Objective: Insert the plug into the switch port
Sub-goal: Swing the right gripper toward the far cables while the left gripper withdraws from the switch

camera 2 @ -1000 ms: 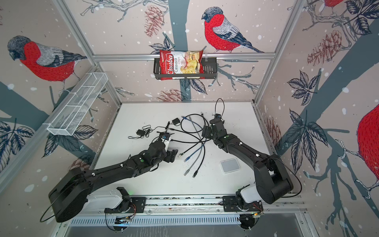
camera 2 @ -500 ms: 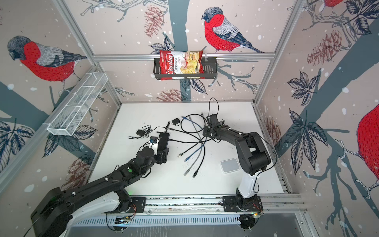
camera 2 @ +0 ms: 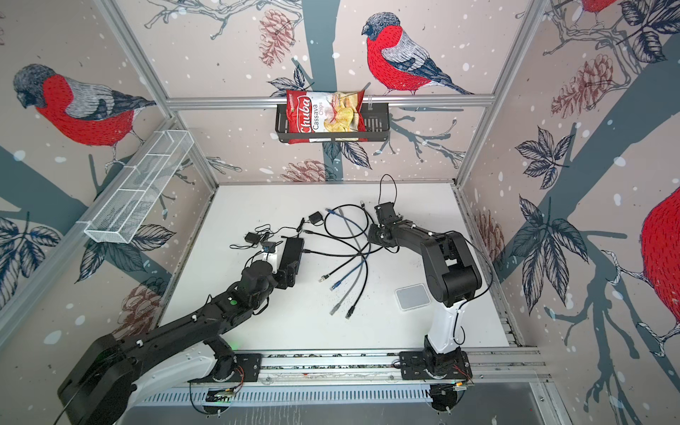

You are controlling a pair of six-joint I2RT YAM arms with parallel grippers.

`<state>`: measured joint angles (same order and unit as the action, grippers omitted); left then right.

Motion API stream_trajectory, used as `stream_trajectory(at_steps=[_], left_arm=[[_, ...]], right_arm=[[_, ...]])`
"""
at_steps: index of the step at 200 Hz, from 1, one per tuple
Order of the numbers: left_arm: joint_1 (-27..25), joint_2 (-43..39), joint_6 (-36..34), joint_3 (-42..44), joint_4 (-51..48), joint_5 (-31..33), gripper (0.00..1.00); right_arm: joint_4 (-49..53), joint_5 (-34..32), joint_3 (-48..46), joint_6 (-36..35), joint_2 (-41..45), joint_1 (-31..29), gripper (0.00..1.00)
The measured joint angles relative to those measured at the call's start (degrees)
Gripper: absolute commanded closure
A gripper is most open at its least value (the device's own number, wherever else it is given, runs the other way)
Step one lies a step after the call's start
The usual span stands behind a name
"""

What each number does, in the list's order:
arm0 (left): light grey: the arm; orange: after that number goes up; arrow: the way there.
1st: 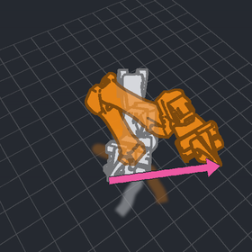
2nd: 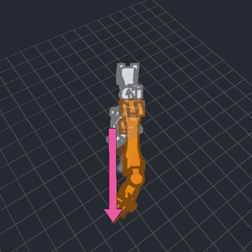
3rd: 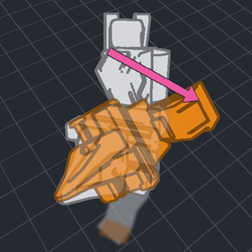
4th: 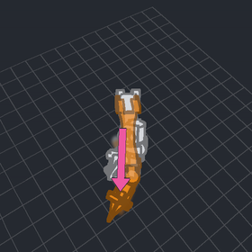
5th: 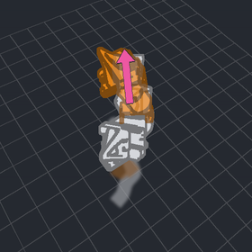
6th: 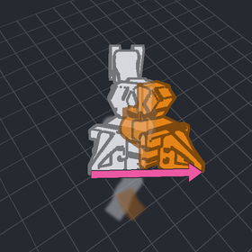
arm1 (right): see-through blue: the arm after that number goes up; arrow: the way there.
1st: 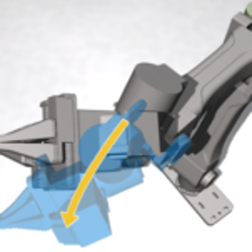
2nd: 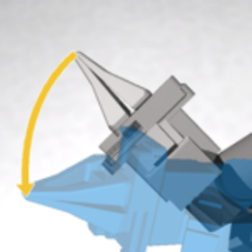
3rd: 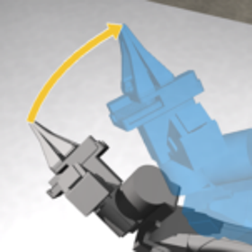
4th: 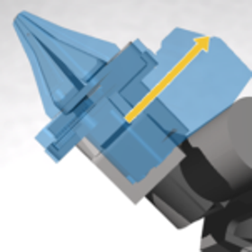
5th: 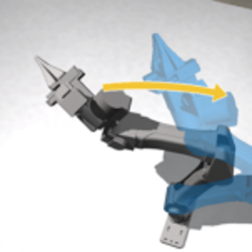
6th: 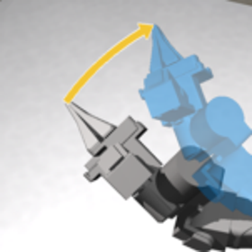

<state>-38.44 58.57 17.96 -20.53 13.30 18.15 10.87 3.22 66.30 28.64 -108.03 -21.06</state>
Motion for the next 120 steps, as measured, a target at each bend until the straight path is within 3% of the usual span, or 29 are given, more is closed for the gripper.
stream_trajectory(at_steps=[44,74,96,120], left_arm=[[0.4,0.5,-0.3,1.1,1.2,-0.6,0.12],[0.4,0.8,-0.3,1.5,1.5,-1.4,0.13],[0.5,0.9,-0.1,1.6,1.6,-1.4,0.12],[0.5,0.9,-0.1,1.8,1.8,-1.4,0.13]], right_arm=[[-2.1,3.6,3.1,0.3,-3.8,0.9,0.66],[-3.0,5.1,5.6,1.3,-6.8,1.4,0.80],[-3.5,6.0,6.4,1.7,-7.8,1.7,0.97],[-5.1,7.3,6.4,3.0,-7.8,2.1,0.99]])
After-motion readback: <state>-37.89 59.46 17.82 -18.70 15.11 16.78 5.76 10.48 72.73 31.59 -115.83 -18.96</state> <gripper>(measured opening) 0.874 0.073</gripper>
